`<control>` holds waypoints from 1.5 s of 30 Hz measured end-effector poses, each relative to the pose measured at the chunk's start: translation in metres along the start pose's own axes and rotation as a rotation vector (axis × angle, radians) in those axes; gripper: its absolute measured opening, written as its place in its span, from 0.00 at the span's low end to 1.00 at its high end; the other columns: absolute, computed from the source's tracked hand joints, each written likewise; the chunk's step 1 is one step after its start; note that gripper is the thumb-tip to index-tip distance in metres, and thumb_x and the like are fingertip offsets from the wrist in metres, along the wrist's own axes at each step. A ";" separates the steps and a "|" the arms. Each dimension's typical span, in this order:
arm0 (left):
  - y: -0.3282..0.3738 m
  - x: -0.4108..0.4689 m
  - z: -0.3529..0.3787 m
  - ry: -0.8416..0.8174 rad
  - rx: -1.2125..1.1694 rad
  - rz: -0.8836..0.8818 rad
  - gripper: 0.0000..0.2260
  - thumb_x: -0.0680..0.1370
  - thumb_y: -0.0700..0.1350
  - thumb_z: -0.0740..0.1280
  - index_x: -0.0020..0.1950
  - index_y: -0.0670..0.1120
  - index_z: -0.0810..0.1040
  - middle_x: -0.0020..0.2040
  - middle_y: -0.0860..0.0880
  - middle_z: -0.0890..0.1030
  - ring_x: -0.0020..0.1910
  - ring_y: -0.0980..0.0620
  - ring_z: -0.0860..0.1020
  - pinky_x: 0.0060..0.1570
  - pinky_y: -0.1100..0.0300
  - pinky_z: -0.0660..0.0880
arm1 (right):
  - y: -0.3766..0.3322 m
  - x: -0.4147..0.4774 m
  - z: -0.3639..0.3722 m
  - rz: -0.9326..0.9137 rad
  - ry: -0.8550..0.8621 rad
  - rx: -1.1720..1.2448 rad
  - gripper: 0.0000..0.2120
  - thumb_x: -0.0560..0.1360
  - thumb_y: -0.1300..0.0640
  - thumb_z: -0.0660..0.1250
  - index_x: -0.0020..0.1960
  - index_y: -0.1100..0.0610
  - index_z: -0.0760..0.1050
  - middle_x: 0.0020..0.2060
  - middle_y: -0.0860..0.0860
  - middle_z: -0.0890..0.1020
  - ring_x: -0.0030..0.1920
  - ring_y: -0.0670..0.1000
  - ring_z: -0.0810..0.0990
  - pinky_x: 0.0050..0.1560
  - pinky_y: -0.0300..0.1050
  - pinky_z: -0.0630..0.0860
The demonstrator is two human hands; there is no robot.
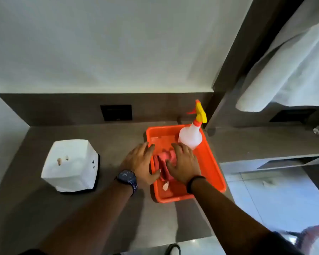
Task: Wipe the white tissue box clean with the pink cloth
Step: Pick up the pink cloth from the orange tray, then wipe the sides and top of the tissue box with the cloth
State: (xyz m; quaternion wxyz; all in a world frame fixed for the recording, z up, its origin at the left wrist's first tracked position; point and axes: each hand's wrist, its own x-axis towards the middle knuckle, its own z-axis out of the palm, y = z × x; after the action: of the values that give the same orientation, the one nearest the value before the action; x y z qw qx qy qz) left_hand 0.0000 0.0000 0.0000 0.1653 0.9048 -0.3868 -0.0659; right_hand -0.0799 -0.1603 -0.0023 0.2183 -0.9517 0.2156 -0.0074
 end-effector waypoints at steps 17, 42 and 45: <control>-0.011 0.007 0.049 -0.019 0.002 -0.012 0.39 0.74 0.58 0.64 0.75 0.41 0.48 0.77 0.41 0.50 0.75 0.45 0.47 0.73 0.49 0.47 | 0.012 0.024 0.070 0.054 -0.009 -0.135 0.24 0.73 0.47 0.66 0.67 0.47 0.68 0.68 0.57 0.72 0.69 0.64 0.65 0.62 0.66 0.69; -0.224 -0.056 -0.107 -0.278 0.201 -0.077 0.67 0.43 0.73 0.69 0.74 0.51 0.43 0.75 0.46 0.58 0.71 0.46 0.59 0.67 0.53 0.62 | -0.230 0.014 0.143 0.243 0.027 1.186 0.09 0.81 0.44 0.58 0.58 0.37 0.73 0.50 0.33 0.82 0.53 0.36 0.80 0.45 0.26 0.75; -0.227 -0.057 -0.105 -0.252 0.194 -0.075 0.67 0.43 0.73 0.70 0.74 0.50 0.45 0.75 0.46 0.59 0.71 0.46 0.60 0.67 0.53 0.62 | -0.232 -0.001 0.148 0.374 0.000 1.371 0.14 0.81 0.45 0.58 0.65 0.42 0.71 0.55 0.40 0.79 0.56 0.41 0.79 0.47 0.29 0.75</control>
State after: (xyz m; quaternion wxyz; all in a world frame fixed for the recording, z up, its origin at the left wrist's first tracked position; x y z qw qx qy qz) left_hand 0.1399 0.2136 0.0182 0.0248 0.9150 -0.3748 -0.1472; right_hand 0.0295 0.0892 -0.0388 0.7655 -0.5471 0.3223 -0.1037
